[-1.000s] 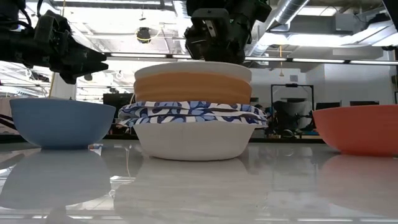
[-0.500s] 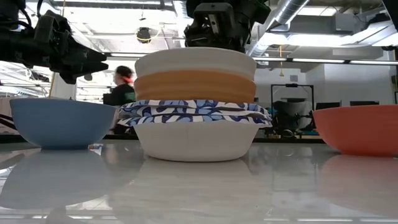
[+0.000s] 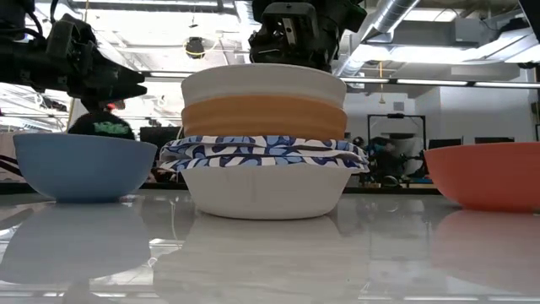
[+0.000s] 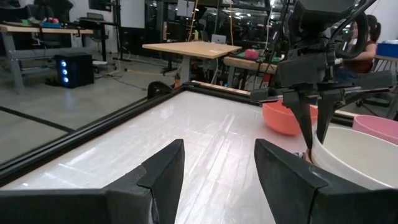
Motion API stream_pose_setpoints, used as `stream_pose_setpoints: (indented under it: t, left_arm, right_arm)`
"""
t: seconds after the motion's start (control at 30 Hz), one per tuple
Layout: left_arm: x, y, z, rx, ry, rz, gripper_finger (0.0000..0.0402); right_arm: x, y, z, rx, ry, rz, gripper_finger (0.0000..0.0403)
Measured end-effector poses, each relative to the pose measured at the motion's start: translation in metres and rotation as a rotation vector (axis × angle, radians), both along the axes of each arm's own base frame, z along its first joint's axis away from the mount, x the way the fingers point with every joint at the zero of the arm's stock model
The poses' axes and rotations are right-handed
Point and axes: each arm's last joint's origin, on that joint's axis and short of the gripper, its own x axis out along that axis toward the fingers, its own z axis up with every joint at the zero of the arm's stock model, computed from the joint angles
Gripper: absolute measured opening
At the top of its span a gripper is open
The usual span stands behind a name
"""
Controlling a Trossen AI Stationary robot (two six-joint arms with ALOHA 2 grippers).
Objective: Nest bowls inside each other by size order
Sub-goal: Stack the white bowl into the orange bowl, then stack the red bowl into the white bowl
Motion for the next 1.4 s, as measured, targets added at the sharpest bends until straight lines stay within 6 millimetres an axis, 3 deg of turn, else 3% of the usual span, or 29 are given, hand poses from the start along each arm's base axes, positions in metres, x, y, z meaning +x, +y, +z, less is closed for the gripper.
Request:
stream_pose_setpoints:
  t: [0.87,1.0,1.27,1.4]
  left_arm:
    - [0.0,0.0,0.0,0.0,0.0,0.0,0.0185]
    - [0.0,0.0,0.0,0.0,0.0,0.0,0.0185]
    - [0.0,0.0,0.0,0.0,0.0,0.0,0.0185]
    - [0.0,0.0,0.0,0.009,0.004,0.001,0.0185]
  right_arm:
    - [0.003,-0.007,0.002,-0.057,-0.033,-0.058,0.0073]
    - [0.003,-0.004,0.002,-0.027,-0.023,-0.078,0.0103]
    - [0.0,-0.005,0.0,-0.016,0.02,-0.094,0.021]
    - [-0.001,-0.011,0.0,-0.013,0.029,-0.11,0.0232]
